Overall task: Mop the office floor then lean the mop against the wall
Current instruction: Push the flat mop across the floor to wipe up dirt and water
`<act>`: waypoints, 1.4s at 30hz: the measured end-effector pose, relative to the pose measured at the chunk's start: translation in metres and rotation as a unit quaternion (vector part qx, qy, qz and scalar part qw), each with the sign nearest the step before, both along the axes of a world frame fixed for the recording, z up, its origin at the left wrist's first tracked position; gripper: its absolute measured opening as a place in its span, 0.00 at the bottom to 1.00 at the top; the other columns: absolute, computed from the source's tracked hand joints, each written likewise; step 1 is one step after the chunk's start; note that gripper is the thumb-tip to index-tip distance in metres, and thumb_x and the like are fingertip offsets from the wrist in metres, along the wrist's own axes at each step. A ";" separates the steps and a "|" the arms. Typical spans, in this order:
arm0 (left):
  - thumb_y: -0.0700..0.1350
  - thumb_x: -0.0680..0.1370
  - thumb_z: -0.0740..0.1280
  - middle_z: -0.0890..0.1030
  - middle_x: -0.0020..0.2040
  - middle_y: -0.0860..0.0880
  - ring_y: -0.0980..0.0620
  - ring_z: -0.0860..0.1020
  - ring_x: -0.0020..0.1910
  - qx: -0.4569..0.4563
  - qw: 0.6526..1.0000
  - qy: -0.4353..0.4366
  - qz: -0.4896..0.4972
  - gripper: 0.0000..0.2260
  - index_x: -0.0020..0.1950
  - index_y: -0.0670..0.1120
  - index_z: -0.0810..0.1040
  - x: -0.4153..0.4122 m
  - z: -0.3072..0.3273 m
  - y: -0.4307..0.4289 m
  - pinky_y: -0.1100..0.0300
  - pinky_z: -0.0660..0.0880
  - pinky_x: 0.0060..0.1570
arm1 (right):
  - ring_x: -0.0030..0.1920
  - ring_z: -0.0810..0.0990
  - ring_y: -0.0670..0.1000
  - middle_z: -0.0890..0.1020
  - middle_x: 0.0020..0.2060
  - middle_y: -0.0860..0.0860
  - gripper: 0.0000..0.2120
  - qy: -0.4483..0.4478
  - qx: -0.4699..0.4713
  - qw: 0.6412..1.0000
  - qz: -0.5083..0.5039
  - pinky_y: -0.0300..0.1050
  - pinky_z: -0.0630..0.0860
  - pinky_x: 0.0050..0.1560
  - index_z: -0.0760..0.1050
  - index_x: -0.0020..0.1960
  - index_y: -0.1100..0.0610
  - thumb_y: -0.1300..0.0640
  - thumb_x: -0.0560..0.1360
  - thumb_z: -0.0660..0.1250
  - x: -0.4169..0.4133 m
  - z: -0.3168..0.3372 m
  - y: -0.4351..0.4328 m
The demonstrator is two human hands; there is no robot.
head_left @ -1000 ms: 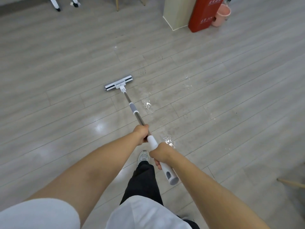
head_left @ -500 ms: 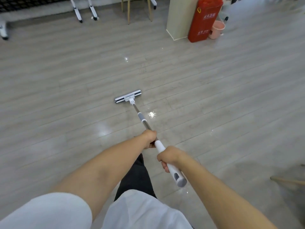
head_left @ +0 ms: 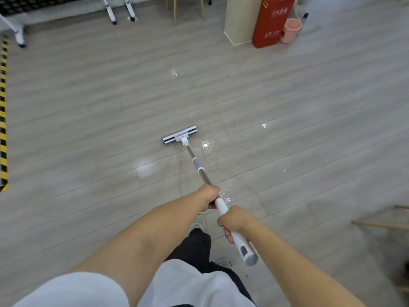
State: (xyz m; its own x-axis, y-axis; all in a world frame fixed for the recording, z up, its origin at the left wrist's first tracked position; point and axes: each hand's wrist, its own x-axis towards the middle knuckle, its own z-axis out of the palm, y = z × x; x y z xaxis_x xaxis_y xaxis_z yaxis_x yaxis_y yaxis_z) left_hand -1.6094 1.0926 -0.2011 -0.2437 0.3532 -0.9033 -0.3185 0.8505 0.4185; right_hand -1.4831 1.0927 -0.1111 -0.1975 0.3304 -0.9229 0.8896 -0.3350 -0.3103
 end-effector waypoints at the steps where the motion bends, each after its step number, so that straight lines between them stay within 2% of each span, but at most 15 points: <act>1: 0.45 0.84 0.59 0.77 0.44 0.45 0.49 0.79 0.40 -0.004 1.000 -0.004 -0.003 0.10 0.60 0.40 0.71 -0.003 -0.002 0.001 0.55 0.79 0.36 | 0.26 0.76 0.54 0.79 0.29 0.57 0.03 -0.006 0.003 1.000 0.010 0.49 0.80 0.36 0.71 0.49 0.63 0.64 0.76 0.62 -0.005 -0.003 0.001; 4: 0.46 0.84 0.58 0.77 0.43 0.45 0.48 0.78 0.39 -0.016 1.000 -0.015 0.005 0.09 0.56 0.41 0.71 -0.018 -0.010 0.004 0.54 0.80 0.38 | 0.25 0.77 0.54 0.80 0.30 0.57 0.04 -0.025 0.010 0.999 0.039 0.50 0.81 0.36 0.71 0.51 0.64 0.64 0.77 0.61 -0.025 -0.011 0.003; 8: 0.46 0.83 0.59 0.77 0.44 0.44 0.48 0.77 0.40 -0.014 1.000 -0.002 0.022 0.11 0.61 0.40 0.72 -0.060 -0.019 0.023 0.55 0.78 0.33 | 0.27 0.78 0.55 0.79 0.29 0.57 0.01 -0.006 -0.008 0.999 0.030 0.52 0.82 0.40 0.70 0.48 0.63 0.66 0.77 0.60 -0.072 -0.017 0.022; 11: 0.44 0.82 0.59 0.77 0.45 0.44 0.47 0.78 0.40 -0.008 0.999 0.026 0.030 0.11 0.61 0.40 0.73 -0.100 -0.021 0.049 0.57 0.75 0.28 | 0.24 0.75 0.54 0.77 0.28 0.57 0.08 0.015 -0.018 1.000 0.004 0.48 0.79 0.32 0.71 0.55 0.65 0.67 0.77 0.59 -0.110 -0.017 0.048; 14: 0.44 0.82 0.60 0.78 0.48 0.43 0.44 0.79 0.43 -0.008 0.999 0.031 0.037 0.11 0.60 0.40 0.73 -0.135 -0.024 0.073 0.56 0.76 0.29 | 0.26 0.74 0.53 0.76 0.29 0.57 0.10 0.017 -0.024 1.000 -0.007 0.45 0.76 0.29 0.72 0.59 0.65 0.67 0.78 0.59 -0.148 -0.016 0.071; 20: 0.44 0.82 0.59 0.78 0.47 0.43 0.45 0.79 0.43 -0.011 0.999 0.030 0.033 0.09 0.58 0.41 0.72 -0.155 -0.037 0.094 0.56 0.76 0.30 | 0.24 0.73 0.53 0.75 0.28 0.56 0.06 0.021 -0.025 0.999 -0.015 0.43 0.75 0.27 0.72 0.53 0.63 0.67 0.78 0.59 -0.166 -0.030 0.088; 25: 0.45 0.83 0.59 0.77 0.46 0.44 0.44 0.79 0.45 0.002 0.998 0.017 0.060 0.11 0.60 0.40 0.72 -0.117 -0.041 0.093 0.53 0.78 0.35 | 0.23 0.74 0.54 0.76 0.23 0.55 0.07 0.015 0.007 1.000 0.006 0.48 0.77 0.34 0.74 0.51 0.66 0.65 0.76 0.60 -0.126 -0.036 0.090; 31: 0.44 0.83 0.58 0.76 0.43 0.44 0.47 0.77 0.38 0.002 0.998 0.029 0.052 0.09 0.59 0.40 0.71 -0.037 -0.042 0.057 0.54 0.76 0.31 | 0.30 0.76 0.57 0.78 0.28 0.58 0.06 0.018 0.008 1.000 0.024 0.51 0.78 0.39 0.74 0.46 0.65 0.66 0.73 0.59 -0.045 -0.046 0.053; 35: 0.44 0.83 0.58 0.77 0.43 0.44 0.48 0.78 0.38 0.002 0.998 0.022 0.052 0.10 0.59 0.40 0.72 0.049 -0.042 0.015 0.55 0.76 0.29 | 0.28 0.76 0.55 0.78 0.28 0.57 0.07 0.012 0.012 1.000 0.025 0.50 0.79 0.37 0.74 0.49 0.64 0.65 0.73 0.60 0.042 -0.054 0.014; 38: 0.45 0.83 0.58 0.79 0.48 0.43 0.46 0.80 0.42 0.008 0.998 0.015 0.056 0.13 0.63 0.40 0.72 0.127 -0.052 -0.022 0.55 0.78 0.32 | 0.25 0.75 0.52 0.77 0.27 0.55 0.08 0.014 0.010 1.000 0.022 0.48 0.78 0.35 0.74 0.52 0.64 0.64 0.75 0.61 0.122 -0.061 -0.019; 42: 0.44 0.83 0.58 0.78 0.44 0.44 0.47 0.79 0.39 0.012 0.998 0.006 0.060 0.09 0.59 0.41 0.73 0.236 -0.059 -0.071 0.55 0.78 0.32 | 0.25 0.75 0.52 0.77 0.27 0.55 0.08 0.006 0.012 1.000 0.022 0.46 0.78 0.33 0.73 0.54 0.65 0.63 0.76 0.62 0.232 -0.066 -0.068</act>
State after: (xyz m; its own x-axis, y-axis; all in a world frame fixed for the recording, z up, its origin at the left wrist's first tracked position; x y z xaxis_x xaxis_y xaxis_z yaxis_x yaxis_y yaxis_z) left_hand -1.3729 1.0220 -0.2599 -0.2969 0.3429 -0.8912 -0.4125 0.7957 0.4435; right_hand -1.2513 1.0244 -0.1769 -0.2225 0.3436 -0.9124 0.8998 -0.2880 -0.3279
